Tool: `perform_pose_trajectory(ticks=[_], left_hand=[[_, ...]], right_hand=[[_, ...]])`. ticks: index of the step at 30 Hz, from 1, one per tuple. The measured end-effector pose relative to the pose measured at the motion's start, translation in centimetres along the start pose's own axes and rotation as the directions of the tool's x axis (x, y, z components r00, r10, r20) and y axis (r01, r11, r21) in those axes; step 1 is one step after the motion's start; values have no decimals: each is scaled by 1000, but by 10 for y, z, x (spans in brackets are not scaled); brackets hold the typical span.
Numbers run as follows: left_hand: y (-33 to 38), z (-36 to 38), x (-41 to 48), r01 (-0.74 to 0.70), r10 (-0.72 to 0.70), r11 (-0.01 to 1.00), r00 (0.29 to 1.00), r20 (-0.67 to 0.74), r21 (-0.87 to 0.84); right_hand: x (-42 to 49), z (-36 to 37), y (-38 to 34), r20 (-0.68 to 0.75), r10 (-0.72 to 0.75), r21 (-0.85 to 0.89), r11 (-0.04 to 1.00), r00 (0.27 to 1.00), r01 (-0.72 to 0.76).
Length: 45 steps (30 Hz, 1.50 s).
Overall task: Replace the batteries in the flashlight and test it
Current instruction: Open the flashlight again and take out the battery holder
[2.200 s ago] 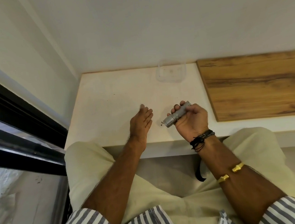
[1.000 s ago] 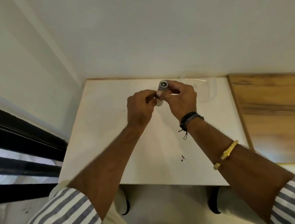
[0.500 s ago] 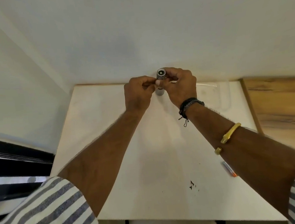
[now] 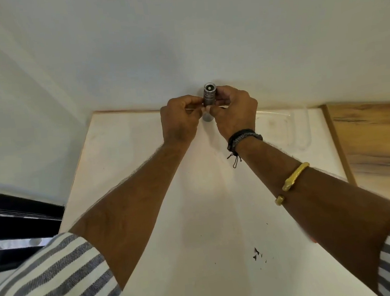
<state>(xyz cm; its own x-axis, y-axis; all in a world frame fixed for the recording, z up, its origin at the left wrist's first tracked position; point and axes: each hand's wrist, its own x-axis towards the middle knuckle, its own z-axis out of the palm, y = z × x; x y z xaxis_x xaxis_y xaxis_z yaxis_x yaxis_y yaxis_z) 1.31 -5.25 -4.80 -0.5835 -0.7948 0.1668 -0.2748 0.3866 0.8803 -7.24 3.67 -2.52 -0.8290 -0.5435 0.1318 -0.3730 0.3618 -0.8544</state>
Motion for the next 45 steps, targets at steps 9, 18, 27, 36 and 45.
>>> perform_pose_trajectory(ticks=[9,18,27,36,45], left_hand=[[0,0,4,11,-11,1000,1000,-4,18],[24,-18,-42,94,-93,996,990,-106,2],[67,-23,-148,109,-120,981,991,-64,-162],[86,17,-232,163,-145,982,975,168,-97],[99,70,-239,-134,-23,954,857,514,266]], right_hand=[[5,4,-2,-1,15,-17,1000,1000,-15],[-36,-34,-16,-62,85,70,994,994,-80],[-133,-119,-12,-103,188,359,923,977,-140],[-202,-199,56,-168,328,351,901,930,-254],[-220,-199,100,-23,314,-323,896,949,-304]])
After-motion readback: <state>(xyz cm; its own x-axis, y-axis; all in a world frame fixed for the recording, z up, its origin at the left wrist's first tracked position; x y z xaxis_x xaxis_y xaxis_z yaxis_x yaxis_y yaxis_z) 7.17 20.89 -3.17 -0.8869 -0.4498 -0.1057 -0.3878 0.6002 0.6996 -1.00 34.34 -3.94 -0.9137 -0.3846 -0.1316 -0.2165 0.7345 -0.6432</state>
